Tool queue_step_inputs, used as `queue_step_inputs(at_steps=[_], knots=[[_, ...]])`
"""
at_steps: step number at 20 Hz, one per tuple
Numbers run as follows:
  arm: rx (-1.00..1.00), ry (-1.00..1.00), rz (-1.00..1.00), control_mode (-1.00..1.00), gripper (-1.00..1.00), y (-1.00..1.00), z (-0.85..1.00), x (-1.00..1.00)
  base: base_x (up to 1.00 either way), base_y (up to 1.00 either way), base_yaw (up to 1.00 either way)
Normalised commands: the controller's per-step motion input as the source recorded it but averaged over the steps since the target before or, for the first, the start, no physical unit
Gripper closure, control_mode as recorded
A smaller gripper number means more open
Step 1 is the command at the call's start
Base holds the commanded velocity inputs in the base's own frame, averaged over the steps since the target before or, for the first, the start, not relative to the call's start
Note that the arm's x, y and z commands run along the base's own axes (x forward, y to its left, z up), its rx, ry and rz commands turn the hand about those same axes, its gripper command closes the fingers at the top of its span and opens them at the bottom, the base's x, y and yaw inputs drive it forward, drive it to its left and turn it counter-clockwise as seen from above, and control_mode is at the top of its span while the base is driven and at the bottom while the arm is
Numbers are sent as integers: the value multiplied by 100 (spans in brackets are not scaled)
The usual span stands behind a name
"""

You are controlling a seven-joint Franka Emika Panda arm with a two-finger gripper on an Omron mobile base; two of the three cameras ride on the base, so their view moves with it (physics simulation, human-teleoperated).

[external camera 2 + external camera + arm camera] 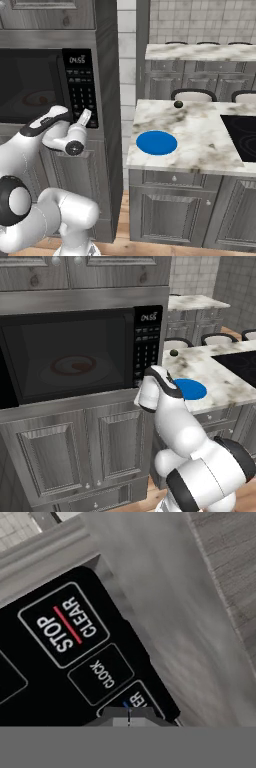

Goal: Pick the carrot from the counter and place it in the microwave. Then turn on the microwave.

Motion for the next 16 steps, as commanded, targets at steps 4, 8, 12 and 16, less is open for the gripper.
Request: queue_step_inputs(at_steps=[4, 8, 12, 16], knots=[[6, 6, -2, -100, 100, 0, -7, 34, 0, 0, 0], [6, 4, -2, -100, 100, 1, -9, 34, 0, 0, 0], [4, 3, -2, -100, 100, 3, -5, 15, 0, 0, 0], [0, 0, -3, -100, 100, 4, 0, -35, 0, 0, 0]])
